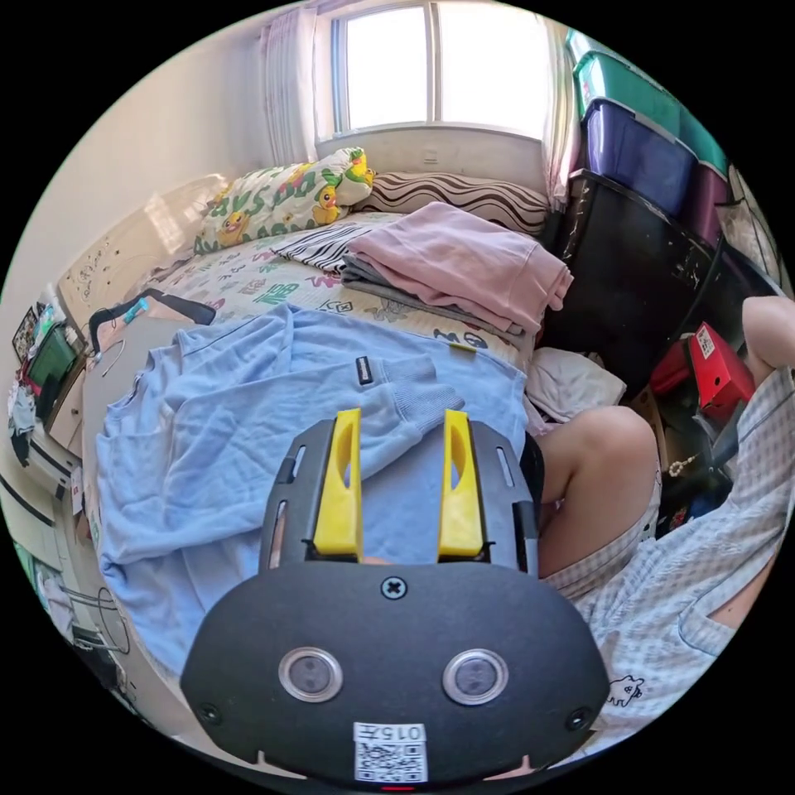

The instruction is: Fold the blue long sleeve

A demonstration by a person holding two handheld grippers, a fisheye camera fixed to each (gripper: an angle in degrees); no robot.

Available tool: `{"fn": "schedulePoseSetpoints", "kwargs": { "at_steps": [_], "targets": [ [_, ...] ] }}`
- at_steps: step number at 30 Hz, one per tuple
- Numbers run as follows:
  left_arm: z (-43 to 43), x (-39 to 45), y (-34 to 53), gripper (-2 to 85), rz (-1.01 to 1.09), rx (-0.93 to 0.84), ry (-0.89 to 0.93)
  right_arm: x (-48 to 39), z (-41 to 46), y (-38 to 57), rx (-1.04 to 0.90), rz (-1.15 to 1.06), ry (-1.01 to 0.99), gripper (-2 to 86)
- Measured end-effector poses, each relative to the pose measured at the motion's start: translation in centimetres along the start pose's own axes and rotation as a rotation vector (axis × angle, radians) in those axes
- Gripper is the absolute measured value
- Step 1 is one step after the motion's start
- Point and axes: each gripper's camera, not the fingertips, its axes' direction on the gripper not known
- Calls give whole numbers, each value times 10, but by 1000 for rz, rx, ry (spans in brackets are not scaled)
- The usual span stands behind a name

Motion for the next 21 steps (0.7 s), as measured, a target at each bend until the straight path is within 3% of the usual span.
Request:
{"fn": "schedulePoseSetpoints", "kwargs": {
  "at_steps": [2,7,12,18,21],
  "targets": [
    [19,-2,-14,138,-4,-4,-14,10,-17,6,32,35,-41,-5],
    [60,-11,-26,139,-20,-85,-21,18,-73,35,159,124,84,-5],
    [93,-22,-15,137,-46,-129,37,38,-99,75,310,186,28,-5],
    [109,-34,13,81,-82,-118,91,98,-76,125,499,230,-140,-4],
    [100,-44,39,40,-135,-51,93,124,-29,132,493,88,-203,-1]
  ]
}}
